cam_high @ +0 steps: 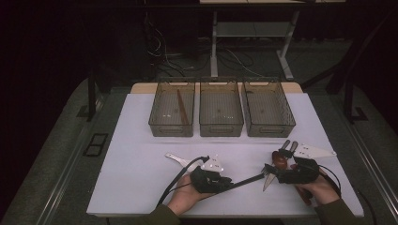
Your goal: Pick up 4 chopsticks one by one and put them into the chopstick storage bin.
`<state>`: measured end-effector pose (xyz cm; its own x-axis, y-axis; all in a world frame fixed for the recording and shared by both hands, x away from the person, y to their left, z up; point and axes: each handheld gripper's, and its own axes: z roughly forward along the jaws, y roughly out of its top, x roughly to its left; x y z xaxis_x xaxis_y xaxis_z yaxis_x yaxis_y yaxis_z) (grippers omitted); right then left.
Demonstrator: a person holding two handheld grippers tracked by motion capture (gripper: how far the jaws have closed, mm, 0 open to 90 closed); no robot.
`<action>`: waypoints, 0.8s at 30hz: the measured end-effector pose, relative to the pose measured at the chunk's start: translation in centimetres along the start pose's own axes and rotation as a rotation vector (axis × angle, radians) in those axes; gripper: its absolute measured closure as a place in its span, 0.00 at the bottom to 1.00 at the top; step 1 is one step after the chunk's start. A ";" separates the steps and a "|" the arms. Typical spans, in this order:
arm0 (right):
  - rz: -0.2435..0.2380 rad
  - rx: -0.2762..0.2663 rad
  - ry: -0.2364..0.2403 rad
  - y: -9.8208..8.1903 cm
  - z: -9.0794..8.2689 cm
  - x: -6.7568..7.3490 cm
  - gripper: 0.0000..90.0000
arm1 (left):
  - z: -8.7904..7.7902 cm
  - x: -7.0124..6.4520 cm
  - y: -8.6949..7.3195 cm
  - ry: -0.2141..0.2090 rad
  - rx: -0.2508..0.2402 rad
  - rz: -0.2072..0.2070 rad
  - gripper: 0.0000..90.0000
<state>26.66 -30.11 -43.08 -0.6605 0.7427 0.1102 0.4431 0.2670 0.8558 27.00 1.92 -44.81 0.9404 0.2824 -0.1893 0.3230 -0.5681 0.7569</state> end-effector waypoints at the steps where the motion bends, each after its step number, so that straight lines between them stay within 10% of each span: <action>1: 0.000 0.000 -0.001 0.0 0.0 0.0 0.18 | 0.0 0.0 0.0 0.000 0.000 -0.002 0.89; 24: -0.003 0.000 0.000 0.0 0.0 -0.1 0.18 | 0.5 0.0 -0.2 0.042 0.050 0.021 0.89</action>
<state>26.68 -30.16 -43.09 -0.6617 0.7420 0.1073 0.4411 0.2696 0.8560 27.01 1.62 -45.26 0.9421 0.3019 -0.1462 0.3091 -0.6117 0.7282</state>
